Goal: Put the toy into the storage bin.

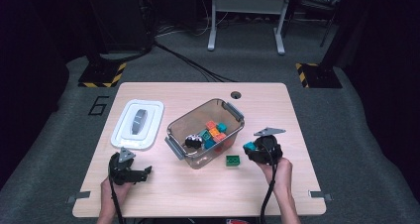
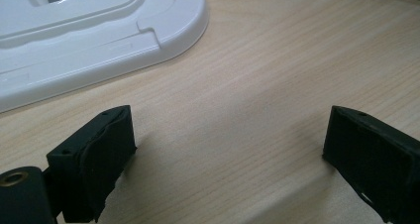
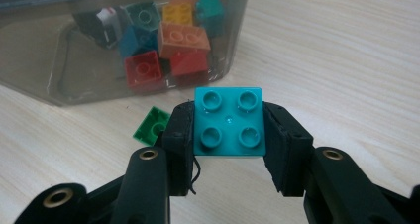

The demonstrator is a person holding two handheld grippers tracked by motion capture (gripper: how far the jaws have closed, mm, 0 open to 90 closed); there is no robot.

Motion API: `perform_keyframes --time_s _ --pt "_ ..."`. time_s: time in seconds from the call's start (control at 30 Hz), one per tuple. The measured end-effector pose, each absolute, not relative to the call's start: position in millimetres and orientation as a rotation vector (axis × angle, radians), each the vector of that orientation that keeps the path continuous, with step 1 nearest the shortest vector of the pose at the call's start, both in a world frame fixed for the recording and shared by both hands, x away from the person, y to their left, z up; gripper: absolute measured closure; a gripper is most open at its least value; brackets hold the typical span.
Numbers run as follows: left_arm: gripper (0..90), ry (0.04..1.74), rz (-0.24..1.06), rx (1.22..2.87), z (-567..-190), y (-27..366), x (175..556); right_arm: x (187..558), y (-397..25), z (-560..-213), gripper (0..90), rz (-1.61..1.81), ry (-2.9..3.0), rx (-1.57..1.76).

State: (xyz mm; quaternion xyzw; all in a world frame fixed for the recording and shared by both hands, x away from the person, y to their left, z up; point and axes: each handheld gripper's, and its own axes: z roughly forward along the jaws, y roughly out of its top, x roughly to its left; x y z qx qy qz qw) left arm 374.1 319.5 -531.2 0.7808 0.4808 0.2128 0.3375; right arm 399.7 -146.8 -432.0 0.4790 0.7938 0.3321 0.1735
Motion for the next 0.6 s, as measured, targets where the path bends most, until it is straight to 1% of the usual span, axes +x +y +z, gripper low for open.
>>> perform_keyframes --time_s 0.6 --pt "5.5 1.253 0.555 2.035 -531 319 374 417 -152 -405 58.8 0.952 2.207 1.358"
